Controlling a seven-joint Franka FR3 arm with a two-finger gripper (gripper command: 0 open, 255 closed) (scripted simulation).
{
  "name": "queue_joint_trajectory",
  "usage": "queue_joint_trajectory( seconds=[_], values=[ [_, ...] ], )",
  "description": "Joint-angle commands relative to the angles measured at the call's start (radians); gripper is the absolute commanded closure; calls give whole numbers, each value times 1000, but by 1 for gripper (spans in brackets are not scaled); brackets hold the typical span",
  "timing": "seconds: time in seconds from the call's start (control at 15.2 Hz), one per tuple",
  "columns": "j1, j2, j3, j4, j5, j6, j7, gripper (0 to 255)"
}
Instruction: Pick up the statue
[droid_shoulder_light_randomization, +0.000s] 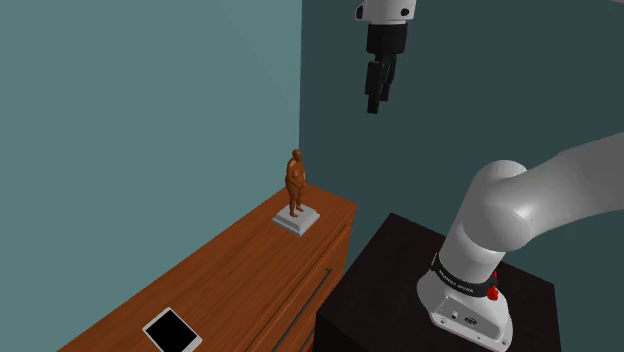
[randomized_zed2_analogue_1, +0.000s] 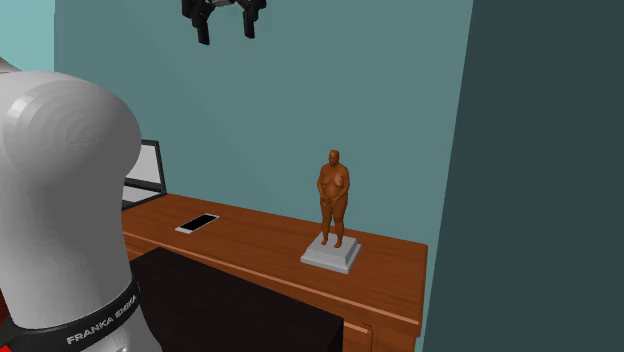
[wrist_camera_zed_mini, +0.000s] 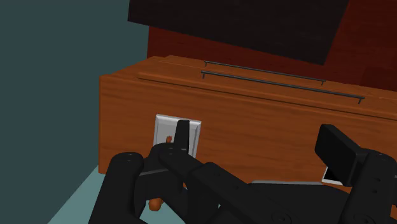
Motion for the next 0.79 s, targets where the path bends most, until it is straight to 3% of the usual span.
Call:
queue_joint_trajectory(
  seconds=[0.0,0.73],
  values=[
    [0,0,0,0,0,0,0,0],
    [-2,250,-99,-75,-35,387,-148,0]
  ],
)
